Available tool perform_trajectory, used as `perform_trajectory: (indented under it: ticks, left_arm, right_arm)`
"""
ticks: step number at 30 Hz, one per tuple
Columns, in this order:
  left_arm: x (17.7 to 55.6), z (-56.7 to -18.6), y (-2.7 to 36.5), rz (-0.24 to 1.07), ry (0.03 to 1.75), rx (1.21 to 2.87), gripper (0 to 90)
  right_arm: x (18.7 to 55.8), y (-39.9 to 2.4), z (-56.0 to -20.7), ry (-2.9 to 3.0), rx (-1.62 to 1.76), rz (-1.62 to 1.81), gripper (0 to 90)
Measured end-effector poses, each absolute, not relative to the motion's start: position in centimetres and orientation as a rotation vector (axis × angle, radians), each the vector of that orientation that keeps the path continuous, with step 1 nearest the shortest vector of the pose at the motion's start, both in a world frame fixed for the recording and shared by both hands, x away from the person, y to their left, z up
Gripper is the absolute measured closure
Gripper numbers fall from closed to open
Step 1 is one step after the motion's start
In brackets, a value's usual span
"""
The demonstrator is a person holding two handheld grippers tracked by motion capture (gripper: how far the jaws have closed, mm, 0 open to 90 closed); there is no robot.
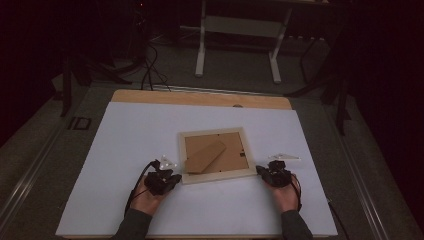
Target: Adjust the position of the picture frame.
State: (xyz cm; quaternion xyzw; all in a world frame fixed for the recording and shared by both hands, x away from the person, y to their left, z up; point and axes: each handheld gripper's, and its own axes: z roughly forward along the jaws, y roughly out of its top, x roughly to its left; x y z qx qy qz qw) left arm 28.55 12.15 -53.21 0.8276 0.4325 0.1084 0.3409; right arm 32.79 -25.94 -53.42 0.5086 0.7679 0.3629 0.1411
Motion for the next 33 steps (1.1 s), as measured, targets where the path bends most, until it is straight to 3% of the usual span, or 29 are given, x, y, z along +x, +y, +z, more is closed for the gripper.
perform_trajectory:
  ticks: [33]
  left_arm:
    - [29.6, -53.4, 13.2, 0.305, 1.195, 2.097, 90.0]
  right_arm:
    - [31.9, -24.7, -53.3, 2.233, 1.438, 1.009, 90.0]
